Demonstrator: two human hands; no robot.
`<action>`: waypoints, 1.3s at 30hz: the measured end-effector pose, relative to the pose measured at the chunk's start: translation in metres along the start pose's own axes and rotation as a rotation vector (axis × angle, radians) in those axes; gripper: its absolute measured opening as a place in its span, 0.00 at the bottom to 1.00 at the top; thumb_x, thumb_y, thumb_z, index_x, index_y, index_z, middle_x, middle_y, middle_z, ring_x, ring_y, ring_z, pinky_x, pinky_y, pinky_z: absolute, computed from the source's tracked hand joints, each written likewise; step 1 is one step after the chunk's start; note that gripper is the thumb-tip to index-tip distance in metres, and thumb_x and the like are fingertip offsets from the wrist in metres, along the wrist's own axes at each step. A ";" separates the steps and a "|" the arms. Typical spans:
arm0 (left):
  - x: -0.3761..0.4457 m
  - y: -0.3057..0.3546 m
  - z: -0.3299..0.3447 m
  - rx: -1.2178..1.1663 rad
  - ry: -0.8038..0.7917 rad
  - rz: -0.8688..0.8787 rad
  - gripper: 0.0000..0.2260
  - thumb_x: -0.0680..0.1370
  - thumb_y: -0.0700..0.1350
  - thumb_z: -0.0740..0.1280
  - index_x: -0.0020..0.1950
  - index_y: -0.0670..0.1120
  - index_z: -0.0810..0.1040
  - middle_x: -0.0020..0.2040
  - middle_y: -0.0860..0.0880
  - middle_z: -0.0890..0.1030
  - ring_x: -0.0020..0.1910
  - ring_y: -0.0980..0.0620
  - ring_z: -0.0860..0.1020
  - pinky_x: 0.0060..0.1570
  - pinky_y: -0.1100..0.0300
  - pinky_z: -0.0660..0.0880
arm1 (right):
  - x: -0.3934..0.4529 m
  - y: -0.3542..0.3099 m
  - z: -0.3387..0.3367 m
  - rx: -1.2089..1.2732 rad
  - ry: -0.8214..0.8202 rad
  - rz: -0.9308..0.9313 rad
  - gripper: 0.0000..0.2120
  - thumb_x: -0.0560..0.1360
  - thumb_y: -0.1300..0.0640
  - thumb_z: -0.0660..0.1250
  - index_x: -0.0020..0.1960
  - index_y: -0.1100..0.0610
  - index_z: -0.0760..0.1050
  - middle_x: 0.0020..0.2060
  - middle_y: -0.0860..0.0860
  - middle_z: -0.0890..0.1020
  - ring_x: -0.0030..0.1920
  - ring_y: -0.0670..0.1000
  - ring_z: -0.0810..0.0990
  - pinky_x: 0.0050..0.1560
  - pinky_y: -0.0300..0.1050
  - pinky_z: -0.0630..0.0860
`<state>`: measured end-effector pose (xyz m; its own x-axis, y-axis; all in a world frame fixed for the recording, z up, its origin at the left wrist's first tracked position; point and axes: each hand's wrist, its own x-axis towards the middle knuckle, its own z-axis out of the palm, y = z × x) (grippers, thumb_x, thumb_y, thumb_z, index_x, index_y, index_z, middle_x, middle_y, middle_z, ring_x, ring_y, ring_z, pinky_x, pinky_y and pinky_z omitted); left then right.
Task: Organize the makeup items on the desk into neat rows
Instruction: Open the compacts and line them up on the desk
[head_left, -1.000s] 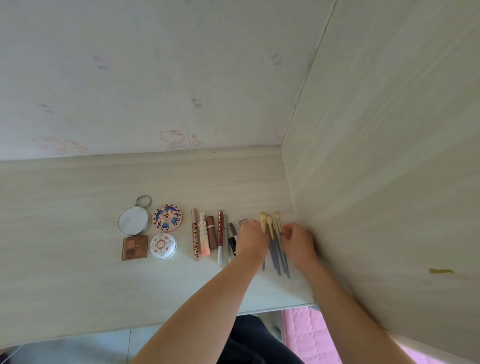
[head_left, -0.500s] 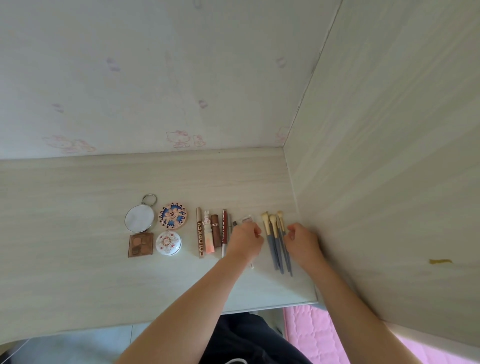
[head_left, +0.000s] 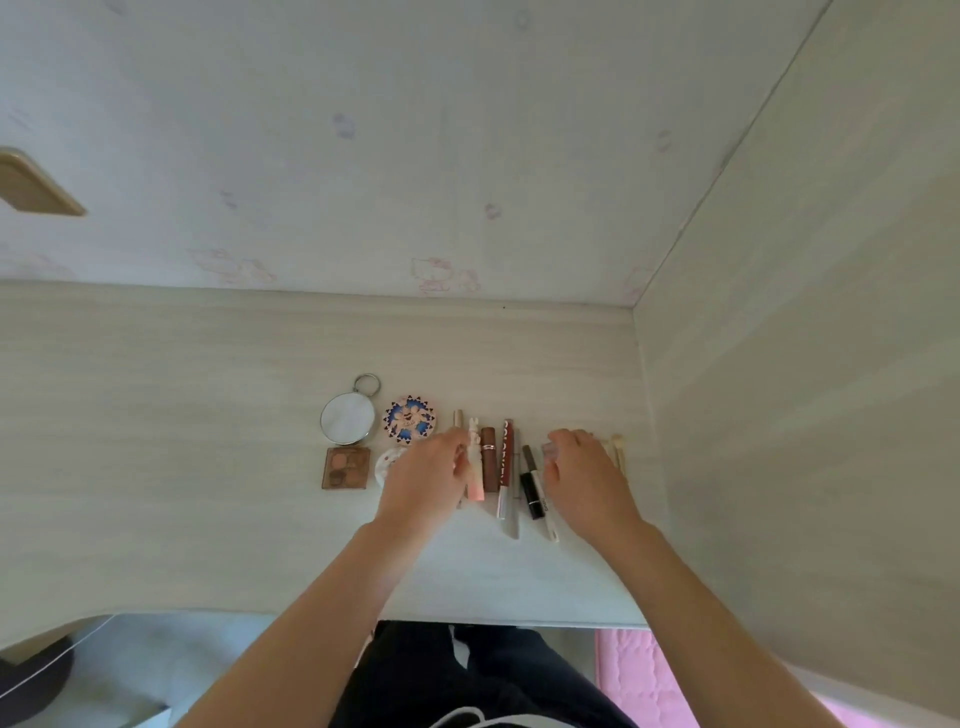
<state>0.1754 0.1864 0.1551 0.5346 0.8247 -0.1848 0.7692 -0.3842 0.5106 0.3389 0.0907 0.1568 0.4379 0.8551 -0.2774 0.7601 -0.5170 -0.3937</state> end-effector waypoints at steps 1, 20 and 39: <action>0.000 -0.010 -0.008 0.017 0.029 -0.011 0.09 0.79 0.42 0.60 0.56 0.48 0.78 0.45 0.49 0.82 0.45 0.47 0.80 0.39 0.55 0.75 | 0.002 -0.010 0.002 0.001 -0.009 -0.018 0.15 0.80 0.56 0.55 0.66 0.56 0.68 0.59 0.52 0.74 0.59 0.54 0.73 0.55 0.47 0.71; 0.054 -0.190 -0.088 0.011 -0.131 -0.110 0.06 0.78 0.44 0.61 0.51 0.46 0.75 0.47 0.49 0.77 0.49 0.46 0.76 0.43 0.55 0.73 | 0.056 -0.189 0.089 -0.119 0.002 -0.031 0.18 0.80 0.52 0.57 0.66 0.59 0.69 0.64 0.55 0.71 0.68 0.56 0.64 0.65 0.48 0.67; 0.080 -0.195 -0.048 -0.207 -0.183 -0.169 0.14 0.75 0.46 0.68 0.59 0.43 0.77 0.54 0.48 0.71 0.48 0.55 0.69 0.45 0.64 0.65 | 0.091 -0.203 0.122 -0.198 -0.135 -0.008 0.26 0.79 0.46 0.60 0.68 0.63 0.65 0.73 0.54 0.58 0.76 0.60 0.45 0.74 0.55 0.47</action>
<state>0.0512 0.3478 0.0812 0.4737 0.7741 -0.4199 0.7752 -0.1403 0.6159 0.1660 0.2692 0.1050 0.3737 0.8394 -0.3948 0.8483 -0.4814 -0.2207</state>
